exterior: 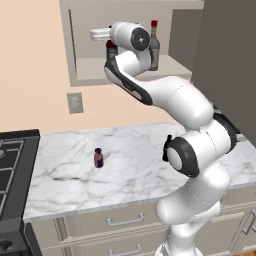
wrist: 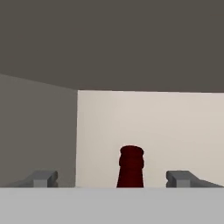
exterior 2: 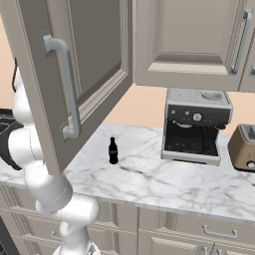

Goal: Sort all alcoholic drinks to one cabinet, and non-alcoholic drinks to the other.

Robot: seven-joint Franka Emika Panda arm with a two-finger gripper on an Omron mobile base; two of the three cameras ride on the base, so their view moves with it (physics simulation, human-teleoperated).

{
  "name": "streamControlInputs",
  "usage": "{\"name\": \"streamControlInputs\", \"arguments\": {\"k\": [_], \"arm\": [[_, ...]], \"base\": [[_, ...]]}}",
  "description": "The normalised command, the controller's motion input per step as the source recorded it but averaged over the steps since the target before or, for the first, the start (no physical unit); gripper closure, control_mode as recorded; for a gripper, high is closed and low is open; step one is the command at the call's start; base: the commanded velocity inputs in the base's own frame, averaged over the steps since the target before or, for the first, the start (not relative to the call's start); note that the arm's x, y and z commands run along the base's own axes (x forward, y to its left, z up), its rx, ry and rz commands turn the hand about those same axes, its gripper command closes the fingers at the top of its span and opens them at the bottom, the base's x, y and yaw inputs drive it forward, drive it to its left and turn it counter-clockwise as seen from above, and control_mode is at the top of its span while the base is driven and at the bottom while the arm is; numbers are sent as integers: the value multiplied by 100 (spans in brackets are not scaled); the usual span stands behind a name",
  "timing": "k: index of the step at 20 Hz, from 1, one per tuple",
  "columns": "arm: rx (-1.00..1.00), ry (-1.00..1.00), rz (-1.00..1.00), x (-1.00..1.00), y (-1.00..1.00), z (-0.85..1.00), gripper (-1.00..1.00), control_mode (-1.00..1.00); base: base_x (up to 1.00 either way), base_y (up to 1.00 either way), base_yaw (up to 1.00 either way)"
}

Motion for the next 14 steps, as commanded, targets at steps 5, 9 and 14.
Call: {"name": "streamControlInputs", "arguments": {"k": [5,9,14], "arm": [[0,0,0,-70,0,0,-100,-100],[0,0,0,-94,0,0,-100,-100],[0,0,0,-100,0,0,-100,-100]], "base": [[0,0,0],[0,0,0],[0,0,0]]}}
